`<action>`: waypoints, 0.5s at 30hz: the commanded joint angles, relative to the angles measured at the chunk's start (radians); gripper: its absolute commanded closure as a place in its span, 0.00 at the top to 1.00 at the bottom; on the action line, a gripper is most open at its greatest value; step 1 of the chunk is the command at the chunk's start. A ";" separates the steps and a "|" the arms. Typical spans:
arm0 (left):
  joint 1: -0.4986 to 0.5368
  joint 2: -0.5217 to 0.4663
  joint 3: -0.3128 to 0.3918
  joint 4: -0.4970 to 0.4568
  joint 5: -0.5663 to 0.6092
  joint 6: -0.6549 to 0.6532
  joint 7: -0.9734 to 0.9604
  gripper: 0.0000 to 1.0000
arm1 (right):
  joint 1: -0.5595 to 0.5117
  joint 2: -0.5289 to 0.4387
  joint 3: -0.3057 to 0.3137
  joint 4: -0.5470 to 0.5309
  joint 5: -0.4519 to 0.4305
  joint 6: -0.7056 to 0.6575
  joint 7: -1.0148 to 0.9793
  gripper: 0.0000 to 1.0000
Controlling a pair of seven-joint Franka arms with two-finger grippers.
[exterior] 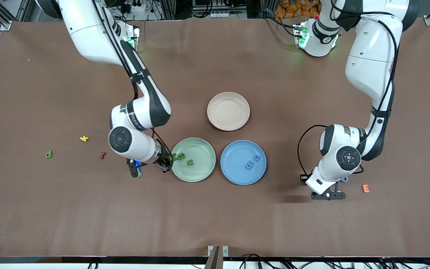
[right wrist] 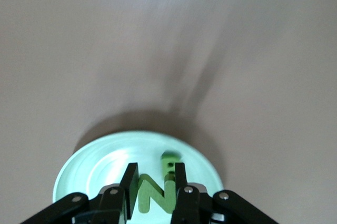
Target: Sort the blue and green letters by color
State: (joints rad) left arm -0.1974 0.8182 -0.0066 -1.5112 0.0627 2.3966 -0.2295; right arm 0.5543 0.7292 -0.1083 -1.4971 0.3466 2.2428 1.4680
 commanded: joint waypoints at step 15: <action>-0.005 -0.031 -0.012 0.017 0.014 0.001 -0.024 0.11 | -0.007 0.046 0.010 0.058 -0.061 0.014 0.035 1.00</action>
State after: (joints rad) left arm -0.1993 0.8154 -0.0128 -1.4942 0.0627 2.4006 -0.2319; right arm 0.5668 0.7715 -0.1054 -1.4617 0.3288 2.2693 1.5063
